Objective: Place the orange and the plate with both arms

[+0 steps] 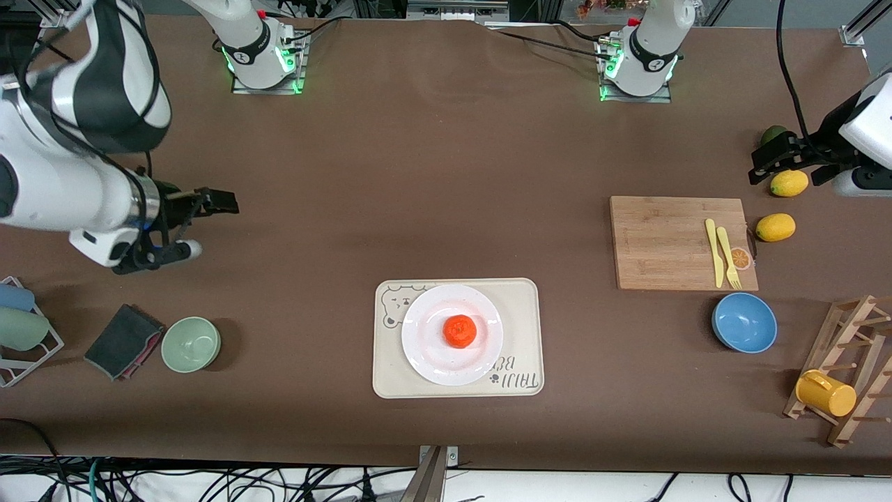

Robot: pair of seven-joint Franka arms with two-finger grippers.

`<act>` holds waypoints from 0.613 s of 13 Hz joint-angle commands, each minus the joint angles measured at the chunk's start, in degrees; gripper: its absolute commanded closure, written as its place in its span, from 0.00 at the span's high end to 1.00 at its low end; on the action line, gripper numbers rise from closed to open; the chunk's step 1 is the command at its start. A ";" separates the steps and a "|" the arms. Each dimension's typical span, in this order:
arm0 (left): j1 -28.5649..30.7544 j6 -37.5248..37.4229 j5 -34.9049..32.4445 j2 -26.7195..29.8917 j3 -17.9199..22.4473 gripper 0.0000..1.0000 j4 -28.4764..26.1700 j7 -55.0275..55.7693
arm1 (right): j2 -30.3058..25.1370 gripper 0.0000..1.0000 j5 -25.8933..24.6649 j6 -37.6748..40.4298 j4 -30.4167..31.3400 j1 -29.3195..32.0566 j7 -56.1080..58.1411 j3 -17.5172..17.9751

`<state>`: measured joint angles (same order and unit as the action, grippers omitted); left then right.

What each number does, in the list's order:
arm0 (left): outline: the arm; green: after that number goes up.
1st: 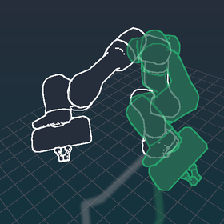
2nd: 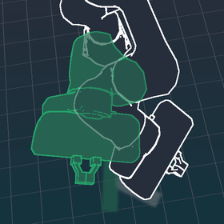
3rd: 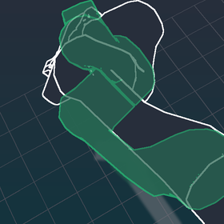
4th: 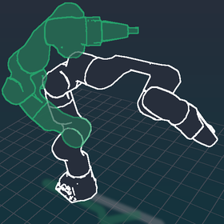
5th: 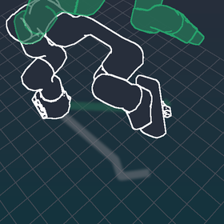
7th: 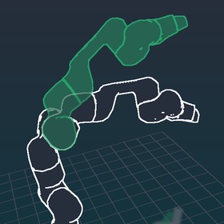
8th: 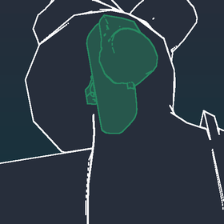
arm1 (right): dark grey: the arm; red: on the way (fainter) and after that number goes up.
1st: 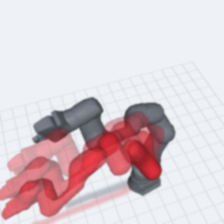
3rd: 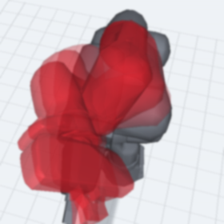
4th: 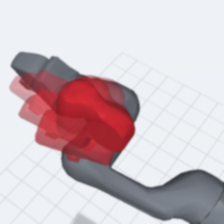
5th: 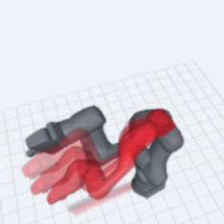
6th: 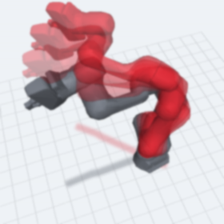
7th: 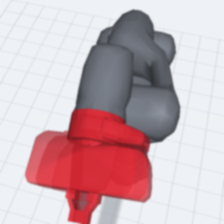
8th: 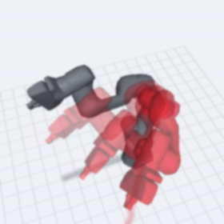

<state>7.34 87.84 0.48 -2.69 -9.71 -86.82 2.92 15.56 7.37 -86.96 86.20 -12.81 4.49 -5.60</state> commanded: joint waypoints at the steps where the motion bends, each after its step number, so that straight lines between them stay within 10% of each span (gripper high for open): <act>1: 0.22 -0.56 -1.18 -0.38 -0.31 1.00 1.13 -1.86 | -8.07 1.00 -5.24 1.25 5.73 -0.64 -1.24 -0.73; 8: 0.22 -0.56 -1.18 -0.38 -0.31 1.00 1.30 -1.78 | -13.18 1.00 -10.71 5.56 5.30 -0.29 -16.62 0.07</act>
<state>7.34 87.84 0.48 -2.70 -9.75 -86.82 2.67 4.84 -2.14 -81.89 89.95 -13.41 -9.68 -5.52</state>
